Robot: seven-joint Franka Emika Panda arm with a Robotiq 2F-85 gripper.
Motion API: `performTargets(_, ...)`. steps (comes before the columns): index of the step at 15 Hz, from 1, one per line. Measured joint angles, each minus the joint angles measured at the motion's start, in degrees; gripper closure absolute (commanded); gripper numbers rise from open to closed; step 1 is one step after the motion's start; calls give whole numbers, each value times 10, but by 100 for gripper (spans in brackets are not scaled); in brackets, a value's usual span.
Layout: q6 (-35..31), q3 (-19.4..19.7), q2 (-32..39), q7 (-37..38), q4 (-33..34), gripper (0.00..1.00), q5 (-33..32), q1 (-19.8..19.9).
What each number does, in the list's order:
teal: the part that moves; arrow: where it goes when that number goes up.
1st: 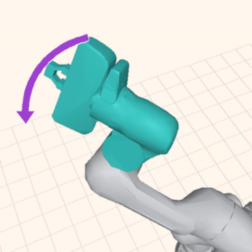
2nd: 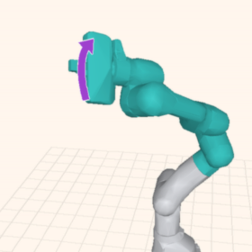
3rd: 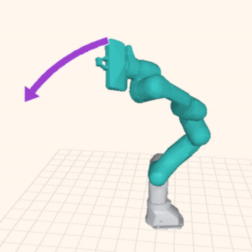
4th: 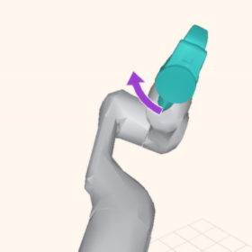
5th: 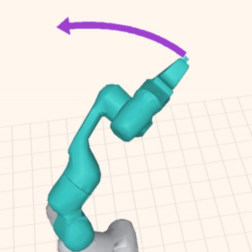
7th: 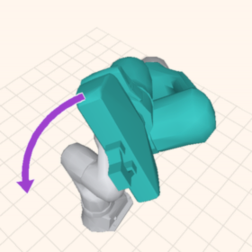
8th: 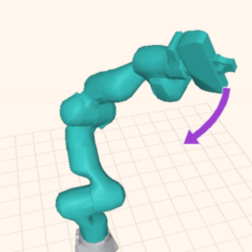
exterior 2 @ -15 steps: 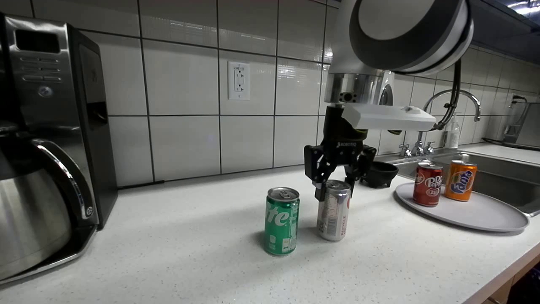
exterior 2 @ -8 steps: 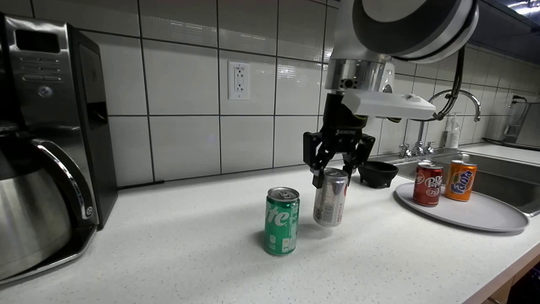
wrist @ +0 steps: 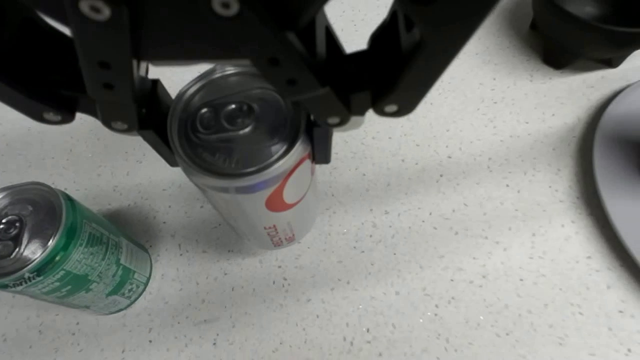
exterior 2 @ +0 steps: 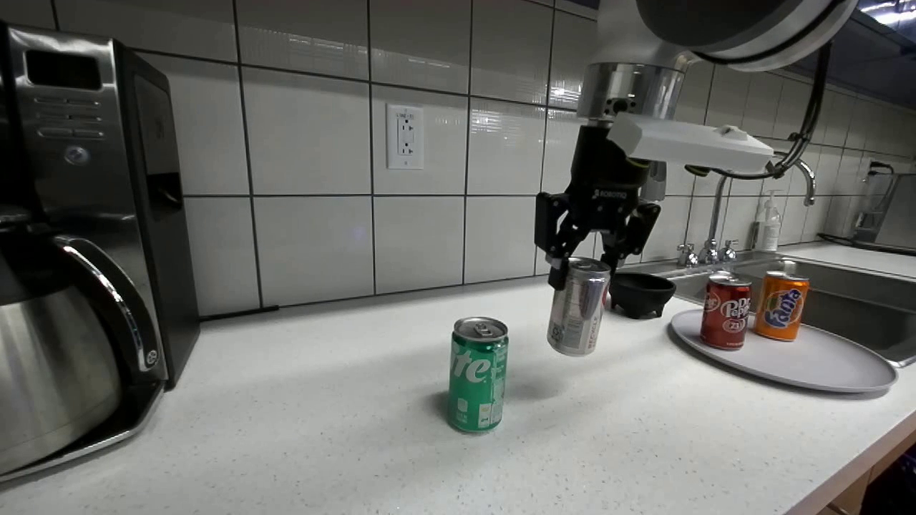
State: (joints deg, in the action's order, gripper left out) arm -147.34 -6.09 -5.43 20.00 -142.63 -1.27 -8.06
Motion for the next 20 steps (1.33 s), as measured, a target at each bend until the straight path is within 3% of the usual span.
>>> performTargets(20,23,39,-205,0,-165,62,0,89)
